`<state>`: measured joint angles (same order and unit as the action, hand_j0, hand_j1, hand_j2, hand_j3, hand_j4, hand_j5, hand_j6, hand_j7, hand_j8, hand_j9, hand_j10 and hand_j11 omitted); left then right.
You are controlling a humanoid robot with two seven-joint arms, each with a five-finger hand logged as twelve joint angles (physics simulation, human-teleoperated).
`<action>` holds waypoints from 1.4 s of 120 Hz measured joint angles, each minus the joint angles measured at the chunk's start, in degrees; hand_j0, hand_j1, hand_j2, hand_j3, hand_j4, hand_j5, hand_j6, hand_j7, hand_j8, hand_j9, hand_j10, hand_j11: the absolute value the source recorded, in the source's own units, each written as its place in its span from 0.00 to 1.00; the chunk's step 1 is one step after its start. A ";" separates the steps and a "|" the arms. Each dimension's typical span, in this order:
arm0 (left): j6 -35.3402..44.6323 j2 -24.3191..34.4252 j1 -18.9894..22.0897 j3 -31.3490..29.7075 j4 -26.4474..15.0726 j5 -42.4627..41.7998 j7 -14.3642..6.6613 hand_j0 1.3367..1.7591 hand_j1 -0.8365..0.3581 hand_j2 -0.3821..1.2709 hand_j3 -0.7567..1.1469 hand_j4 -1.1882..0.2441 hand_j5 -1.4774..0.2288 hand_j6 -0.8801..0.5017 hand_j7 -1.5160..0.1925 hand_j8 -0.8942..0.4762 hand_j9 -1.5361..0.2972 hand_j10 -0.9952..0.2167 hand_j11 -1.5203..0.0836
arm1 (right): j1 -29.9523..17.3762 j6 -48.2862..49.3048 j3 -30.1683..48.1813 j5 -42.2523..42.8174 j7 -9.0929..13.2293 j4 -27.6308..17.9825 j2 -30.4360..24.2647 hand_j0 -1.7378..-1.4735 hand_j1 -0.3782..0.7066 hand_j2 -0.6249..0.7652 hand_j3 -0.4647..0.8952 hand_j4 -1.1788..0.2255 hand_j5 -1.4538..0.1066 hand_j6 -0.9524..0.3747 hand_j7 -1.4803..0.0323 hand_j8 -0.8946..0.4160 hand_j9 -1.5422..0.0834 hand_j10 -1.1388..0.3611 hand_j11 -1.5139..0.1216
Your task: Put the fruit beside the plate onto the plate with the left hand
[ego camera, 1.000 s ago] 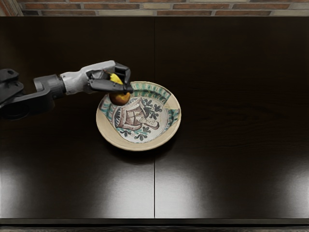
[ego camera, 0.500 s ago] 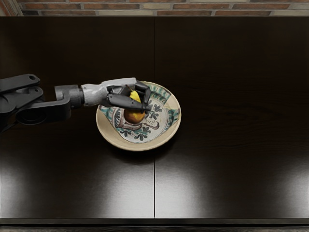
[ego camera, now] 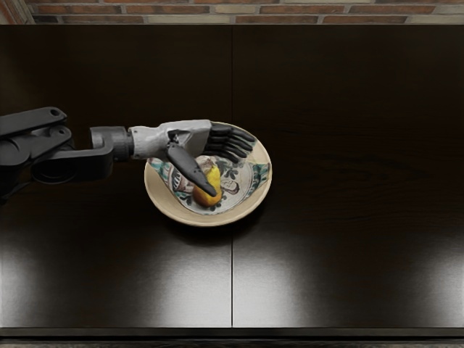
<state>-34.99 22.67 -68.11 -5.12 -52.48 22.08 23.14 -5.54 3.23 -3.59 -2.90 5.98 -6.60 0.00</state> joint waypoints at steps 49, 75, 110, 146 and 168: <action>0.00 4.93 -1.97 -0.06 0.94 -4.81 -0.19 0.76 0.96 0.24 0.40 0.80 0.84 0.61 0.86 0.63 0.81 0.79 0.92 | 0.00 0.00 0.00 0.00 0.00 -0.01 0.00 0.30 0.05 0.45 0.34 0.82 0.91 0.70 0.96 0.66 0.93 0.74 0.91; 0.00 11.10 -2.02 -0.32 0.98 -6.78 -1.08 0.76 0.97 0.23 0.40 0.81 0.85 0.62 0.87 0.64 0.82 0.80 0.93 | -0.01 0.00 0.00 0.00 0.00 -0.02 0.00 0.30 0.05 0.45 0.34 0.82 0.91 0.70 0.96 0.66 0.93 0.74 0.91; 0.00 15.20 -2.02 -0.85 0.98 -8.58 -1.35 0.76 0.97 0.24 0.40 0.81 0.85 0.62 0.87 0.63 0.82 0.80 0.93 | 0.00 -0.01 -0.01 0.00 0.00 -0.01 0.00 0.30 0.05 0.45 0.34 0.82 0.91 0.70 0.96 0.66 0.93 0.74 0.91; 0.01 16.52 -2.11 -2.77 1.00 -8.28 -1.69 0.76 0.97 0.23 0.40 0.82 0.85 0.62 0.87 0.64 0.82 0.81 0.93 | 0.00 0.00 -0.01 0.00 0.00 -0.01 0.00 0.30 0.05 0.45 0.34 0.82 0.91 0.70 0.96 0.66 0.93 0.74 0.91; 0.01 16.62 -2.19 -2.81 0.84 -7.84 -1.90 0.76 0.99 0.23 0.40 0.82 0.86 0.63 0.88 0.65 0.83 0.81 0.94 | 0.00 0.00 -0.01 0.00 0.00 0.00 0.00 0.30 0.05 0.45 0.34 0.82 0.91 0.70 0.96 0.66 0.93 0.74 0.91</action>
<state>-34.98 39.29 -70.31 -7.93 -51.64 14.23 21.24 -5.54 3.23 -3.60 -2.90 5.98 -6.60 0.00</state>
